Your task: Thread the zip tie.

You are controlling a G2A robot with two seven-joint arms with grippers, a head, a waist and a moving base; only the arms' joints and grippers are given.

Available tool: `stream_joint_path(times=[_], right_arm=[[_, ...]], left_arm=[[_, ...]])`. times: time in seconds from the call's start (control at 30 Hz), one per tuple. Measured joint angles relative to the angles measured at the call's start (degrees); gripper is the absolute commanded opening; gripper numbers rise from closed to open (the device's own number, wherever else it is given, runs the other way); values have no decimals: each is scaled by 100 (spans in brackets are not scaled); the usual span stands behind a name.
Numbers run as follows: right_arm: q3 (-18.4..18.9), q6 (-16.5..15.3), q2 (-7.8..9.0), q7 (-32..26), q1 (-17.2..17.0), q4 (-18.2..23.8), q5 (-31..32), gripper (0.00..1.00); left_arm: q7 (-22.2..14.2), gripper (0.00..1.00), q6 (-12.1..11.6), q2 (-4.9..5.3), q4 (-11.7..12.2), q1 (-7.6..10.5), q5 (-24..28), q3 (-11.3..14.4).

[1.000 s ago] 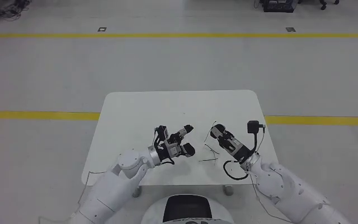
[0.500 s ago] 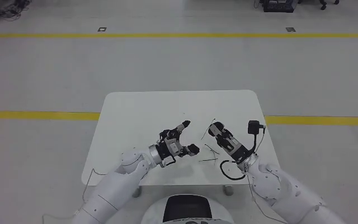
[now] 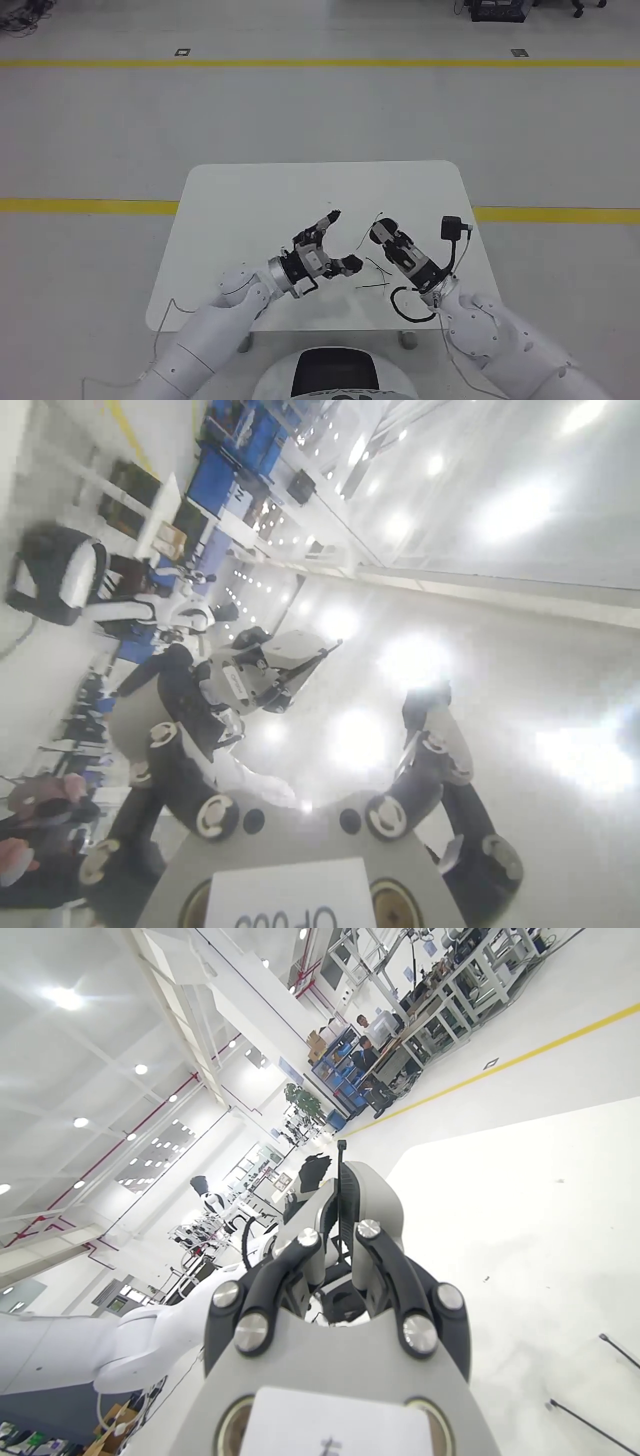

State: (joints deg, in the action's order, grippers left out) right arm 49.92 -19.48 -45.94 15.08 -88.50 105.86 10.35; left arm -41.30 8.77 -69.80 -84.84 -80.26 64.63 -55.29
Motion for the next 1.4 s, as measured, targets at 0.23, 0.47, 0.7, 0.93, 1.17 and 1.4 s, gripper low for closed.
stream_joint_path(times=[0.23, 0.47, 0.7, 0.93, 1.17, 1.4], right_arm=[[26, 0, -108, 141, -36, 40, -191, 0], [31, 7, -113, 134, -37, 45, -190, 0], [121, -1, -211, 188, -114, 102, -180, 0], [212, 0, -300, 237, -216, 172, -186, 0], [246, 0, -385, 107, -243, 160, -277, 0], [311, 0, -462, -14, -257, 127, -406, 0]], left_arm=[[-290, 100, -111, -62, 193, 81, 522, 78], [-288, 100, -102, -61, 190, 80, 517, 77], [-124, 100, -227, -95, 160, 34, 828, 71], [-57, 50, -458, -126, 185, 43, 753, 133], [-200, 45, -475, -150, 217, 75, 726, 221], [-413, 39, -455, -165, 274, 118, 671, 290]])
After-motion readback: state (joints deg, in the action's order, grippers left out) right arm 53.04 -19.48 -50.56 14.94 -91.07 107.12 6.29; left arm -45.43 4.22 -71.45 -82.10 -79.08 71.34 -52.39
